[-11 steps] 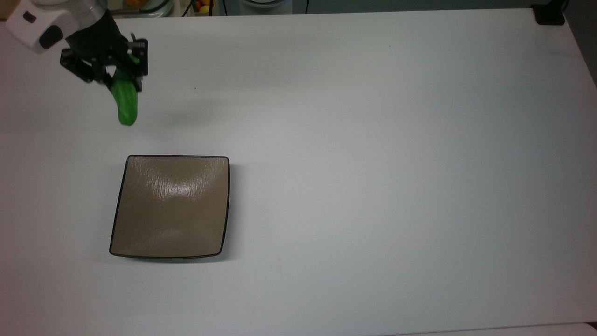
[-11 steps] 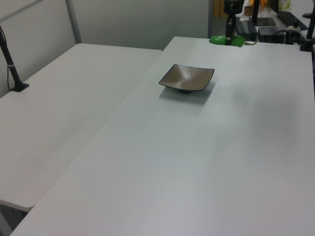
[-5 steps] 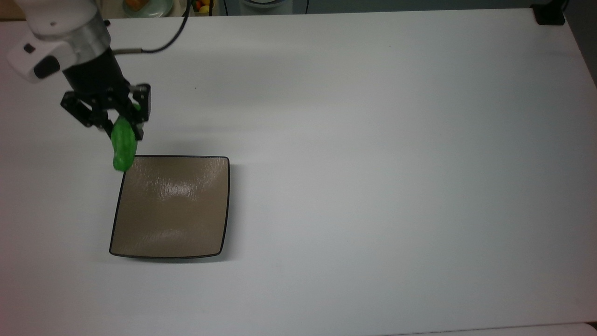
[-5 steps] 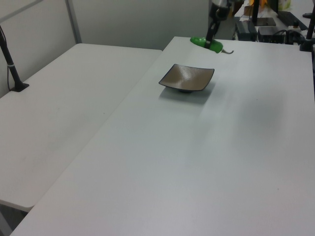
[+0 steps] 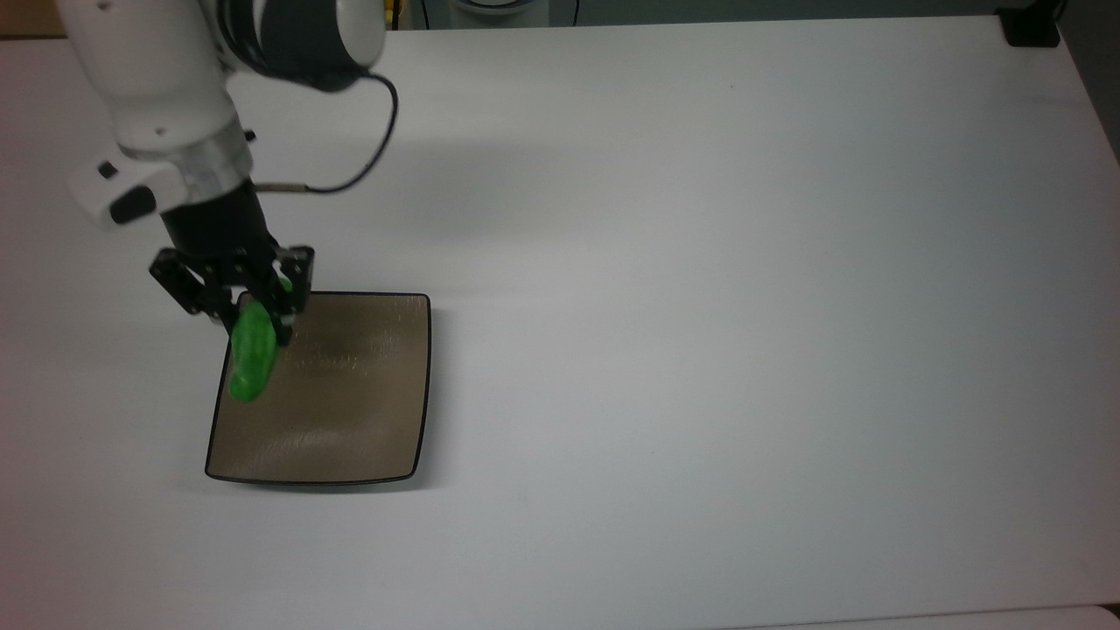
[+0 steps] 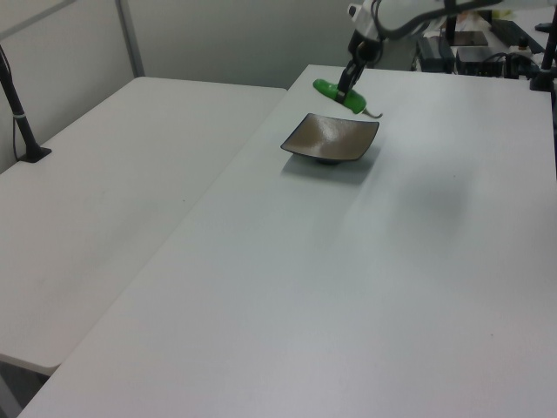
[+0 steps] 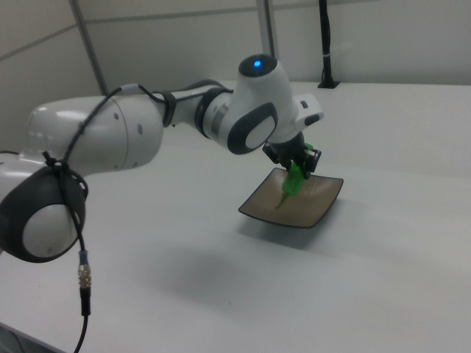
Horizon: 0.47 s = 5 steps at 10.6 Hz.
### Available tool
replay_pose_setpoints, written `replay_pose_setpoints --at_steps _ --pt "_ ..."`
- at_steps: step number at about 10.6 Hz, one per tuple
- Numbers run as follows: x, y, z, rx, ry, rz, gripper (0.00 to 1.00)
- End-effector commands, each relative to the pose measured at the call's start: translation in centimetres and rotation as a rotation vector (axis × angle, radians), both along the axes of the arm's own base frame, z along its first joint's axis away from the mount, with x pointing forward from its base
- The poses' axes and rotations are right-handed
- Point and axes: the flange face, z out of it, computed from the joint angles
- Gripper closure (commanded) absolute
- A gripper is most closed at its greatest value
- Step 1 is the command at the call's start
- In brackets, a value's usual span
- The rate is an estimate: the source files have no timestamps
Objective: Chili peppers are placed on a ceramic plate
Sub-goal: 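Lower the pepper onto the plate and open the gripper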
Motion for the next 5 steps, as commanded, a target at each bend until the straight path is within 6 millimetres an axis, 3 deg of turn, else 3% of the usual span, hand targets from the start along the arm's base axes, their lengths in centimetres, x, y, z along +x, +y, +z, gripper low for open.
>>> replay_pose_setpoints --at_steps 1,5 --pt "2.0 1.8 -2.7 0.019 -0.071 -0.065 0.97" --pt "3.4 3.4 -5.4 0.040 -0.157 -0.120 0.97"
